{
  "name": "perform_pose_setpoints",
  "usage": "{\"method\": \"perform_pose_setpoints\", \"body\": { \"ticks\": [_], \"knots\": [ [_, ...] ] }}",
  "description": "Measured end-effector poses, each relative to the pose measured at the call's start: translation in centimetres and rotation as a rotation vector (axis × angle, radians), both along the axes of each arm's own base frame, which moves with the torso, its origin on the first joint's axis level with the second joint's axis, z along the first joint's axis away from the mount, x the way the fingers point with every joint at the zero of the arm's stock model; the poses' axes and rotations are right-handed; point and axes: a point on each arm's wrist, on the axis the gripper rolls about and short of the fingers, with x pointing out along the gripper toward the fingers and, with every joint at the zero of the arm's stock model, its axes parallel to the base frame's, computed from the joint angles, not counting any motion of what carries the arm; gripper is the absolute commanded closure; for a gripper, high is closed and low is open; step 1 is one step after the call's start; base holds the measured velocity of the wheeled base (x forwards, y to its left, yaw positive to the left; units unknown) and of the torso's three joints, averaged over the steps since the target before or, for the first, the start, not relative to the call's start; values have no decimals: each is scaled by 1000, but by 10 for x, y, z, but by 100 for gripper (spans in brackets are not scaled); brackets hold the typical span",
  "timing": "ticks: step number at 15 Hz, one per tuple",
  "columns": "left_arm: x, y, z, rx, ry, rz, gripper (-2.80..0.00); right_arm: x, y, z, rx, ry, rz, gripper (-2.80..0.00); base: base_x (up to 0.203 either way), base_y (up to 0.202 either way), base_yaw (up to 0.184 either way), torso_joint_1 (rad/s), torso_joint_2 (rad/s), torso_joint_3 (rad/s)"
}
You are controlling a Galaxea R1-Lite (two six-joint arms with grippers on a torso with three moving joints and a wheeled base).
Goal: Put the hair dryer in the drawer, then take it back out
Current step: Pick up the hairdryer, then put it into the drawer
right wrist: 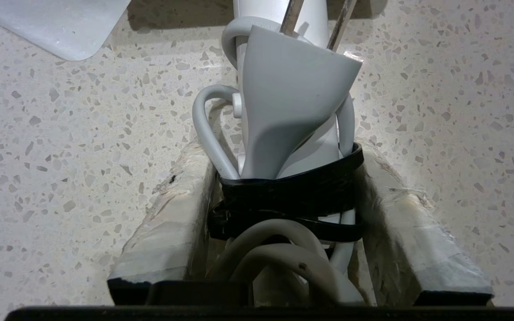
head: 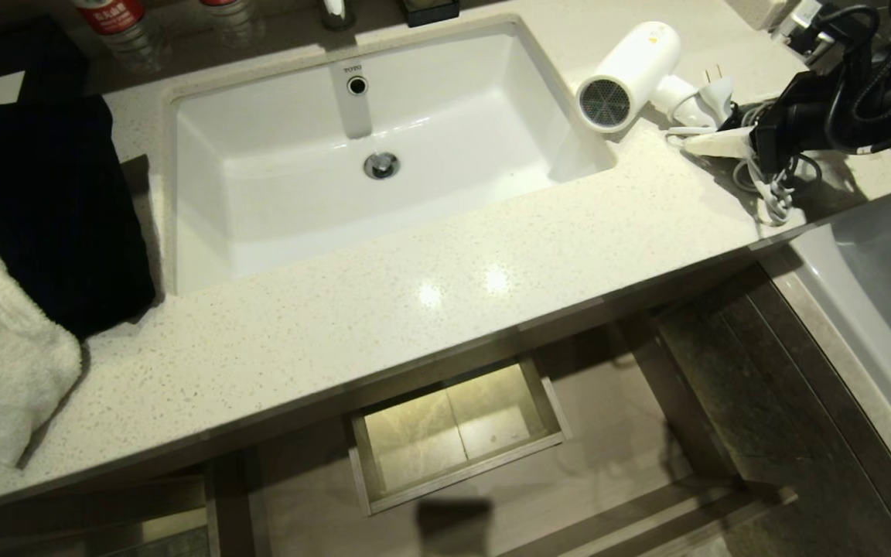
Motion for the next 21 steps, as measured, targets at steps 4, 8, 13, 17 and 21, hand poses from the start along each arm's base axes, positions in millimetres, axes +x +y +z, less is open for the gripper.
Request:
{"method": "perform_pose_setpoints", "body": {
  "ticks": [4,8,13,17,21],
  "knots": [
    [0,0,0,0,0,0,0,-16,1,10,2,7,-4,0,0,0,0,0,0,0],
    [0,0,0,0,0,0,0,-44,0,25,-1,25,-33,0,0,0,0,0,0,0],
    [0,0,0,0,0,0,0,-80,1,42,-44,-3,-145,0,0,0,0,0,0,0],
    [0,0,0,0,0,0,0,-107,2,44,-43,1,-145,0,0,0,0,-187,139,-67],
    [0,0,0,0,0,0,0,-141,3,44,-40,-3,-144,0,0,0,0,-345,188,-143]
  ]
}}
